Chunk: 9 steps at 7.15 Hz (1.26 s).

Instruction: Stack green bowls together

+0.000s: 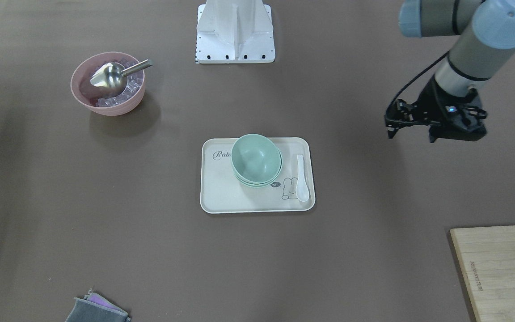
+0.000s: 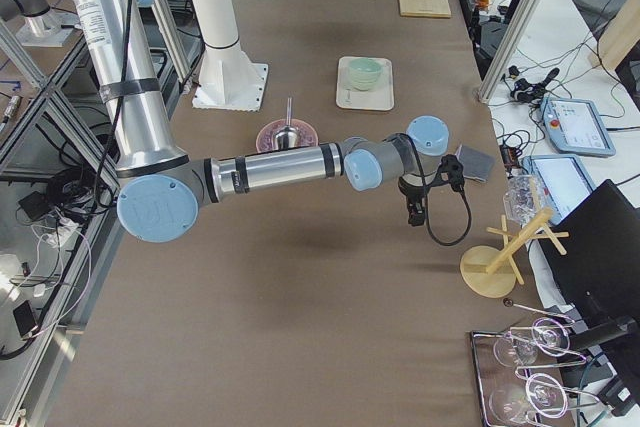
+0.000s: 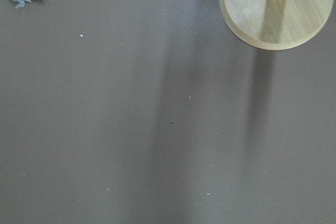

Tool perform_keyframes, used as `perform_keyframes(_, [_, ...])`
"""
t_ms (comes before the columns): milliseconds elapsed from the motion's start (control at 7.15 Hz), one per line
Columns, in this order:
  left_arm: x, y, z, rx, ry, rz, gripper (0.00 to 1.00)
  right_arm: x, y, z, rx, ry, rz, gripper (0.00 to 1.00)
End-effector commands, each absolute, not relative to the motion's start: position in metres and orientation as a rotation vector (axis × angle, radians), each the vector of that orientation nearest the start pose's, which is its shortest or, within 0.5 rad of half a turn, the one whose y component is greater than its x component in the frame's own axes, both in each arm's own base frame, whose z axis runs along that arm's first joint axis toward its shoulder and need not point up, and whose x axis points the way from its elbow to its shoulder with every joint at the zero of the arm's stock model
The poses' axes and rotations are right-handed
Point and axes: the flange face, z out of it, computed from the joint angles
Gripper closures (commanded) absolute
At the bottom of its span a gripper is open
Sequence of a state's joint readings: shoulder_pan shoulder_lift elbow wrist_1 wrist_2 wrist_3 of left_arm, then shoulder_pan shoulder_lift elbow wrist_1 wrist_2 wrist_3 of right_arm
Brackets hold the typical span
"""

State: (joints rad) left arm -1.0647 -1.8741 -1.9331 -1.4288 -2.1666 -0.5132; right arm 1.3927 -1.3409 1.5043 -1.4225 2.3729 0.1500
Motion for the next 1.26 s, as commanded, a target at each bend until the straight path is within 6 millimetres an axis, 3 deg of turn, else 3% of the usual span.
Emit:
perform_keyframes(0, [0.072, -0.512, 0.449, 0.186, 0.668, 0.264, 0.02, 0.002, -0.604, 0.591, 0.167, -0.800, -0.218, 0.00])
perform_keyframes(280, [0.007, -0.484, 0.523, 0.138, 0.734, 0.296, 0.02, 0.025, -0.600, 0.616, 0.167, -0.791, -0.237, 0.00])
perform_keyframes(559, [-0.035, -0.452, 0.578, 0.099, 0.737, 0.287, 0.02, 0.033, -0.597, 0.624, 0.161, -0.792, -0.229, 0.00])
perform_keyframes(699, [-0.052, -0.454, 0.602, 0.065, 0.746, 0.225, 0.02, 0.034, -0.595, 0.626, 0.160, -0.792, -0.227, 0.00])
perform_keyframes(839, [-0.059, -0.461, 0.623, 0.043, 0.813, 0.187, 0.02, 0.034, -0.595, 0.627, 0.158, -0.790, -0.227, 0.00])
perform_keyframes(1119, [-0.066, -0.454, 0.638, 0.060, 0.820, 0.168, 0.02, 0.033, -0.592, 0.631, 0.150, -0.792, -0.225, 0.00])
